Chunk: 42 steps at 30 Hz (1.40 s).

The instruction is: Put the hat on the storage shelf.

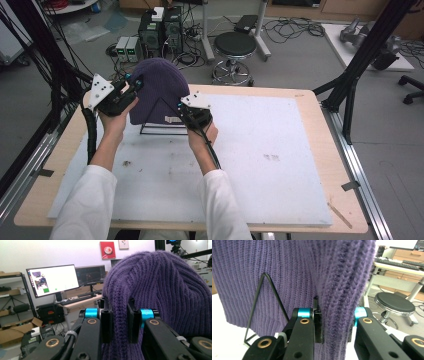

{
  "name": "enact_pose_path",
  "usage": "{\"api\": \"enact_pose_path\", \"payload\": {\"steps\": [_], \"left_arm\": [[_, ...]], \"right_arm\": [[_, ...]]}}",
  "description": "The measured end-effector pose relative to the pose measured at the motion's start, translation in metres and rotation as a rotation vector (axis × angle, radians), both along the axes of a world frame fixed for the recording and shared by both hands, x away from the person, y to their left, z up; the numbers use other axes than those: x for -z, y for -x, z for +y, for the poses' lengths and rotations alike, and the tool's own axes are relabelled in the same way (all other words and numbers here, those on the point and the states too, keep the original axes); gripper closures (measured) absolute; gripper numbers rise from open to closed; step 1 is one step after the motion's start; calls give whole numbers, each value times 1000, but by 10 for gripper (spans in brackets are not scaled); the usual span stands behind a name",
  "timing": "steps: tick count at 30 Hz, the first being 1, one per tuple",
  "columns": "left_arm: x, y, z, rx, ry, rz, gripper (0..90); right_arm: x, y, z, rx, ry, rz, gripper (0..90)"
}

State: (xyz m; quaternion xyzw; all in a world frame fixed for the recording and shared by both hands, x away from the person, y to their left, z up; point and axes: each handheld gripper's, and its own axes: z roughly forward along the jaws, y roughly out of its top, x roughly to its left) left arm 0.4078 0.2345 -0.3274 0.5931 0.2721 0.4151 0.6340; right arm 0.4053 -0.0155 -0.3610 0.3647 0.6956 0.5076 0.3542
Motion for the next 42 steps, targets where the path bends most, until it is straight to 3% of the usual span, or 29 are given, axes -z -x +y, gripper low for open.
{"api": "enact_pose_path", "payload": {"steps": [16, 20, 26, 32, 35, 38, 42], "left_arm": [[31, 6, 1, -17, -1, 79, 777], [33, 9, 2, -27, -28, 85, 777], [35, 8, 4, -8, -33, 111, 769], [36, 8, 6, -11, -25, 115, 735], [38, 8, 7, -28, -8, 132, 650], [38, 6, 9, -37, 45, 175, 528], [37, 8, 9, -39, 44, 161, 503]], "right_arm": [[26, -1, -3, 2, 1, 61, 775], [30, -3, -1, -10, -7, 79, 770], [33, -4, 1, -11, 4, 95, 738], [34, -6, -1, -8, -3, 113, 613], [33, -5, -1, 5, -11, 116, 527], [29, 0, -1, 47, -17, 73, 439], [23, 4, -4, 41, -35, 47, 389]]}}
